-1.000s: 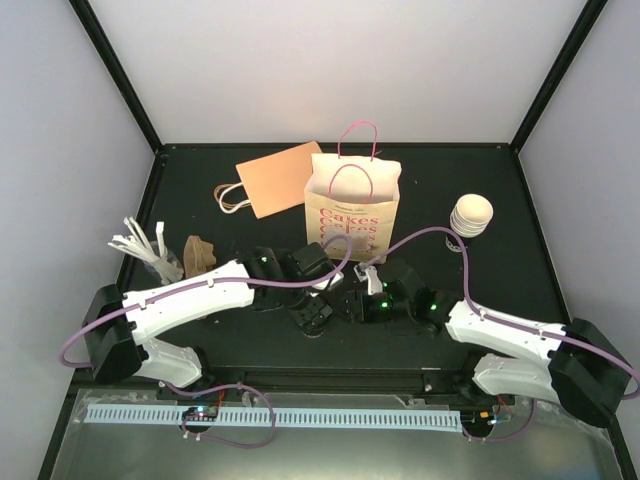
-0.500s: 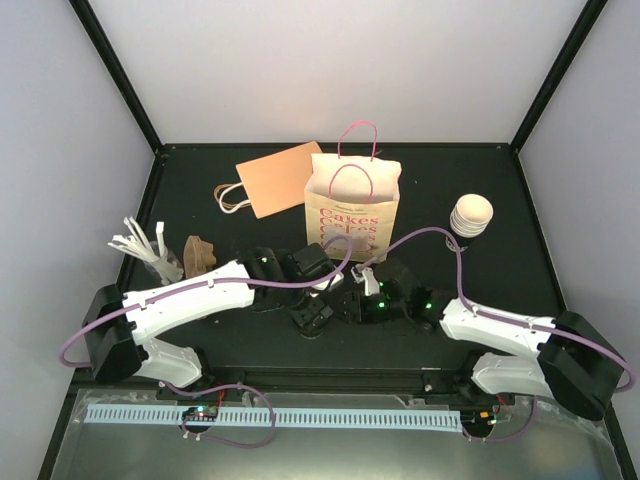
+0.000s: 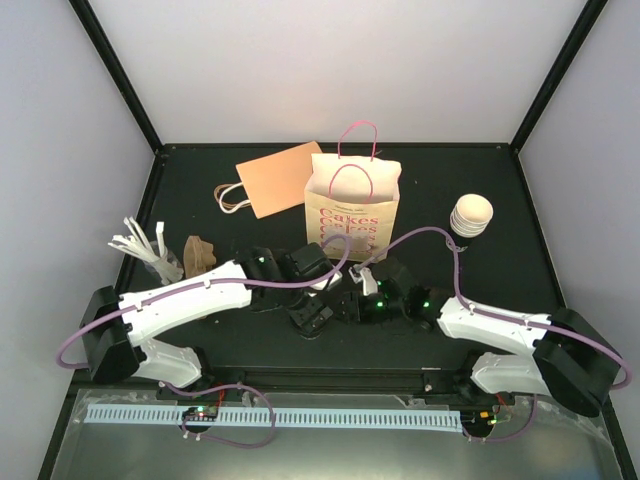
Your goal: Pack the takeout coffee
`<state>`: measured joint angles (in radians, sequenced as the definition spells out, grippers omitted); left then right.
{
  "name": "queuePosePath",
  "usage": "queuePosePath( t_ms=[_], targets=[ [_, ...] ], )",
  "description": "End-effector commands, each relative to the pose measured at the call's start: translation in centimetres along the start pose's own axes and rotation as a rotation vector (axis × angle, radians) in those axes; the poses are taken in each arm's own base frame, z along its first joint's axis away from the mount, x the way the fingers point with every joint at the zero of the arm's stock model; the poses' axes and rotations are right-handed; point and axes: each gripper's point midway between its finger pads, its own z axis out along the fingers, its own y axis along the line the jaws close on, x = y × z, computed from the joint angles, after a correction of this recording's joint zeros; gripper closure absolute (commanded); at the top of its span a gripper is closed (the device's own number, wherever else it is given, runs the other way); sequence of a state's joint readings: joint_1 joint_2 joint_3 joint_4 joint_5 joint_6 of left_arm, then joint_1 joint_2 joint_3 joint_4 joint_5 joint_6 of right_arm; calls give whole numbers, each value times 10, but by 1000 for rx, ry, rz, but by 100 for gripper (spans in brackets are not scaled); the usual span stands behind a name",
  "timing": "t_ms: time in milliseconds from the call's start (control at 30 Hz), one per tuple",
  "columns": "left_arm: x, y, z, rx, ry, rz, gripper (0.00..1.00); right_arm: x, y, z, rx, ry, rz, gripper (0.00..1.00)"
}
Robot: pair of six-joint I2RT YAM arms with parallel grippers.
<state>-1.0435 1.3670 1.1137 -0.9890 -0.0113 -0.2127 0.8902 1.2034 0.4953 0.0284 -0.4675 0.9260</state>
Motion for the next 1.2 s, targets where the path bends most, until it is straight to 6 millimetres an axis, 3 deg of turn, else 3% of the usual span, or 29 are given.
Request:
queuePosePath(
  t_ms=[0,400,700,1167],
  targets=[
    [-9,-2,-23,-1,-54,-25,2,-11,14,-1,-38,-22,-21,48],
    [7,-8,-11,18,10,-69,1,-13,16,-3,-27,-26,-36,48],
    [11,-1,0,-28,36,-88,2,-11,16,-4,-32,-23,-36,48],
    [15,4,10,-64,72,-79,17,-13,17,-8,-29,-39,-39,48]
  ],
)
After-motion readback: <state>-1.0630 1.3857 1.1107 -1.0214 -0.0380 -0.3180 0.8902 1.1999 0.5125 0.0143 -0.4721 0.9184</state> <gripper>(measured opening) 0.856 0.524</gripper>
